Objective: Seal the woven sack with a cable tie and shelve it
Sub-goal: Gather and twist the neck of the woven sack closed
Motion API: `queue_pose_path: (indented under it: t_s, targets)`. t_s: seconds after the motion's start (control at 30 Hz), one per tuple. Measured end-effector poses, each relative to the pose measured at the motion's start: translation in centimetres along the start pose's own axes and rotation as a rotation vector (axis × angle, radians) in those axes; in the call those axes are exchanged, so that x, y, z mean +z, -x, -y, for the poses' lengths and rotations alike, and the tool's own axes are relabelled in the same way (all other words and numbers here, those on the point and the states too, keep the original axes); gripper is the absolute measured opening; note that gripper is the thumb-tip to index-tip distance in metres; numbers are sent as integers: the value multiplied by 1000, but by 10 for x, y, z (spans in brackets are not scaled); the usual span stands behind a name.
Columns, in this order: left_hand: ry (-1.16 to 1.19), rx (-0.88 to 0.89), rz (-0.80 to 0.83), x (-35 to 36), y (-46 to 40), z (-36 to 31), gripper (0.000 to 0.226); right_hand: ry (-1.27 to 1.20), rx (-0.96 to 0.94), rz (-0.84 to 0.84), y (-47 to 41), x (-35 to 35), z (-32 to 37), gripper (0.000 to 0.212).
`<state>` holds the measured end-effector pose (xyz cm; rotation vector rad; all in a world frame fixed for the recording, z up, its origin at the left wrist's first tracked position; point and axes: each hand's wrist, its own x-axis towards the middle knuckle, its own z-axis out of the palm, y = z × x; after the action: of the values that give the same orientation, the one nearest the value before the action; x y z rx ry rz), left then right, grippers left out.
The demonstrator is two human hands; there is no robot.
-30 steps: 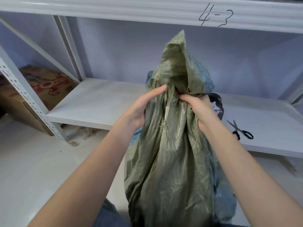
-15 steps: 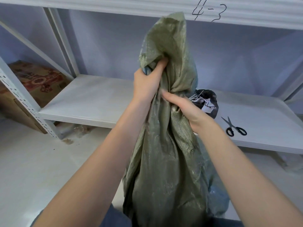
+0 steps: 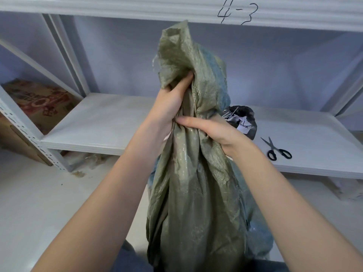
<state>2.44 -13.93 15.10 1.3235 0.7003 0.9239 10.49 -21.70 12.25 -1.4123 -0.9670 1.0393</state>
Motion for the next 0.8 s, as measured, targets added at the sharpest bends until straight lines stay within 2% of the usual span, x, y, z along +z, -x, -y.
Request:
queue_pose_path:
  t_s: [0.07,0.2,0.23,0.27,0.3,0.33,0.4,0.47,0.53,0.6,0.73,0.8]
  targets:
    - [-53,88,19,-2,0,1,14,39,-21,-89,-3,-2,-3,44]
    - [-264,114,32,-8,3,8,9,34,-84,-249,-8,-1,-6,42]
    - [-335,57,71,-10,4,13,28,19,-97,-277,-10,-2,-7,38]
    - [-410,-35,131,-12,8,17,60,14,-113,-298,-10,-4,-7,32]
    - [-447,-135,217,-14,12,22,82,29,-122,-325,-13,-4,-6,27]
    - [-454,-200,320,-16,16,26,83,53,-123,-360,-14,-4,-5,26]
    - [-433,-198,466,-14,24,34,56,46,-122,-420,-18,-3,-4,24]
    - [-407,-121,511,-12,28,39,50,25,-168,-403,-17,-4,-2,31]
    - [-382,-48,550,-9,28,39,39,86,-205,-349,-11,-7,2,37]
    - [-336,3,586,-6,28,39,38,137,-207,-328,-8,-15,4,49]
    - [-282,40,477,3,27,49,43,75,-119,-357,-9,-21,12,85]
    - [-312,18,430,7,26,52,35,-23,-85,-430,-10,-23,20,91]
